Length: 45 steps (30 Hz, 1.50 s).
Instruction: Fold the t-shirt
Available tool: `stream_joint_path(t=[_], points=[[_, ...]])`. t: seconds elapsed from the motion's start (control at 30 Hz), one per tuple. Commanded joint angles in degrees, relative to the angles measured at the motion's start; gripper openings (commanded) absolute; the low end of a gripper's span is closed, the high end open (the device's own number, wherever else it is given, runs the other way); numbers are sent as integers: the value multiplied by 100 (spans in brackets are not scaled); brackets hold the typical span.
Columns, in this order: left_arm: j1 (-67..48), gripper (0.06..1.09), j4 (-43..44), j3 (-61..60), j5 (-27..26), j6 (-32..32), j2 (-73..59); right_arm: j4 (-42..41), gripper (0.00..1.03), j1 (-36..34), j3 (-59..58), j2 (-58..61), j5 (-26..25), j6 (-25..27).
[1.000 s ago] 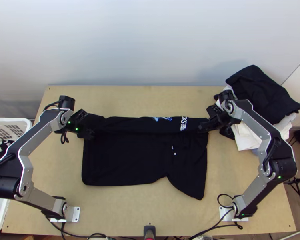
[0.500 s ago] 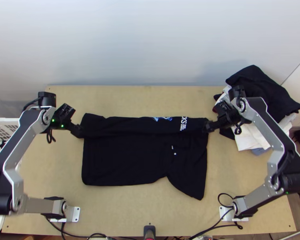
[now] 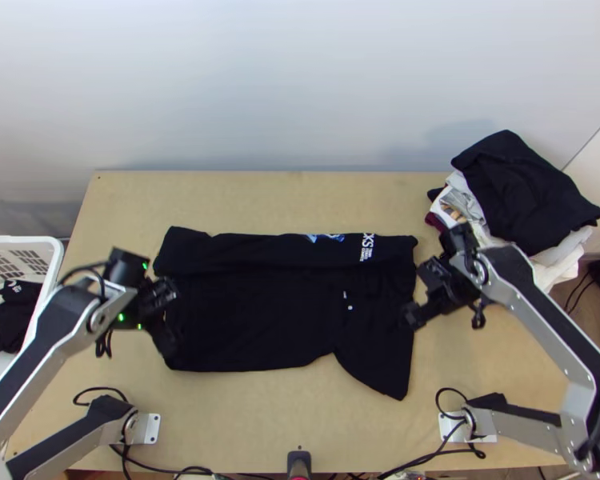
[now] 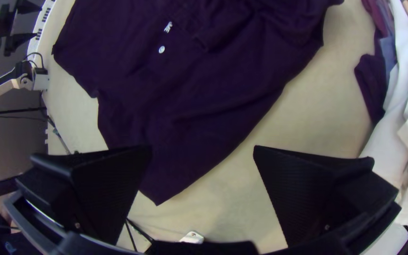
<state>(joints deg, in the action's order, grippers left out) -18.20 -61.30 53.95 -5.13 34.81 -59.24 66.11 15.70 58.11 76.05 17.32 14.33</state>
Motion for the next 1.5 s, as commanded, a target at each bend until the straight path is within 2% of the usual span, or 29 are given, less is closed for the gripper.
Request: stream_joint_path(t=[0.0, 0.13, 0.27, 0.47, 0.57, 0.73, 0.8, 0.97, 1.1, 1.17, 1.27, 1.33, 1.47], points=[[-1248, 103, -234, -720, 135, -396, 572, 43, 99, 310, -739, -433, -1, -97], [-1678, 103, 39, -1036, 310, -484, 545, 16, 99, 407, -801, -337, -1, -123], [-1784, 103, 171, -1256, 372, -343, 484, 16, 98, 469, -818, -249, -1, -132], [-1881, 103, 531, -1599, 750, -167, 475, -133, 97, 636, -959, -82, -1, -281], [-1889, 103, 672, -1695, 767, -167, 414, -186, 95, 785, -1003, -47, -1, -413], [-1889, 94, 909, -1932, 767, -123, 396, -370, 92, 829, -1065, 217, -10, -545], [-1889, 94, 1032, -1959, 767, -132, 361, -485, 87, 829, -1109, 340, -10, -571], [-1819, 94, 1243, -1950, 776, -132, 247, -740, 86, 829, -1144, 498, -18, -677], [-1766, 92, 1357, -2073, 803, -132, 247, -1021, 71, 820, -1179, 542, -27, -861], [-1758, 86, 1436, -2143, 803, -132, 308, -1074, 69, 829, -1196, 551, -18, -905], [-1758, 86, 1472, -2266, 803, -123, 317, -1109, 69, 829, -1258, 577, -27, -923], [-1758, 86, 1489, -2293, 803, -115, 317, -1197, 54, 820, -1293, 577, -27, -923], [-1731, 83, 1524, -2275, 838, -115, 308, -1232, 40, 811, -1311, 569, -18, -932]])
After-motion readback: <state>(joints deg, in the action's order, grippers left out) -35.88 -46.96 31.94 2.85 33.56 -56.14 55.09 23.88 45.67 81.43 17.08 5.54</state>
